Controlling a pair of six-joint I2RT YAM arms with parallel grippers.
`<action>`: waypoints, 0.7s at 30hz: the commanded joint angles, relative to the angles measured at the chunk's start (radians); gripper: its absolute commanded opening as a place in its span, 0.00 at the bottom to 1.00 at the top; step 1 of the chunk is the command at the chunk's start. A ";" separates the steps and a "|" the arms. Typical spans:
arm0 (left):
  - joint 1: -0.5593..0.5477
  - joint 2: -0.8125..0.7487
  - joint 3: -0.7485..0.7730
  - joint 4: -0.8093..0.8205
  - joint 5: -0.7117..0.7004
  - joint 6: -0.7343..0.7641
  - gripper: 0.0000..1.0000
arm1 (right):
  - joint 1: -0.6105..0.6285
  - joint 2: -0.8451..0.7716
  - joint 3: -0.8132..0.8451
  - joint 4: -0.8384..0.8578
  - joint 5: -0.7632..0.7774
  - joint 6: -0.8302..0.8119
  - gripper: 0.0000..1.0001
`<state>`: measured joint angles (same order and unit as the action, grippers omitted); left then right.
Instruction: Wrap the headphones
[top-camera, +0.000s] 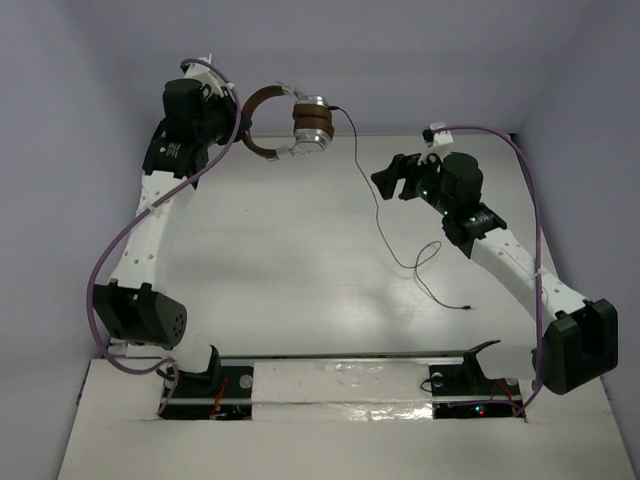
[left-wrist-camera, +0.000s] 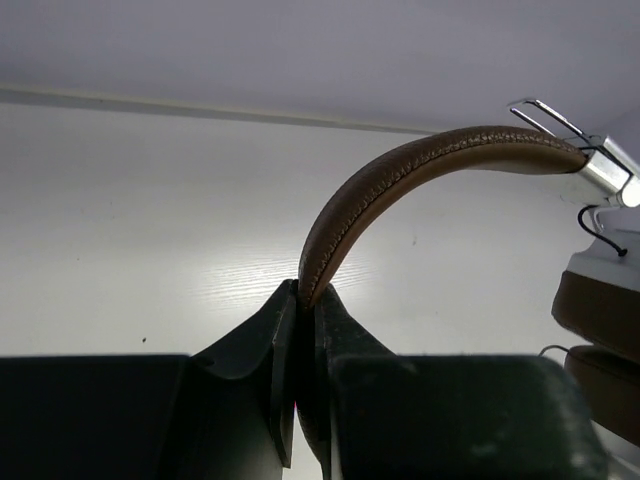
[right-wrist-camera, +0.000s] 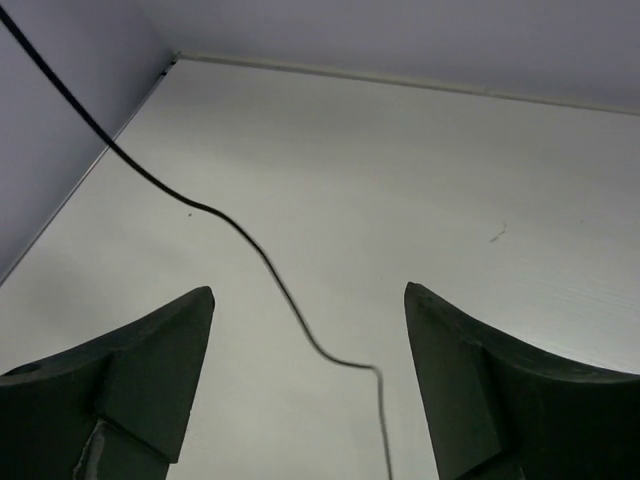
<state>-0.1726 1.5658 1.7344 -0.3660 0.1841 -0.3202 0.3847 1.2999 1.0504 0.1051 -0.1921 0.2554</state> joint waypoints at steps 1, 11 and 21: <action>0.025 -0.081 0.028 0.032 0.148 -0.002 0.00 | -0.007 -0.040 0.003 0.044 0.013 -0.074 0.83; 0.074 -0.095 0.076 0.064 0.290 -0.060 0.00 | -0.007 -0.034 -0.153 0.160 -0.300 -0.004 0.76; 0.074 -0.136 0.080 0.124 0.400 -0.120 0.00 | -0.007 0.047 -0.151 0.245 -0.222 0.015 0.70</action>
<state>-0.1028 1.4952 1.7527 -0.3386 0.5110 -0.3851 0.3790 1.3487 0.8761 0.2314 -0.4377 0.2615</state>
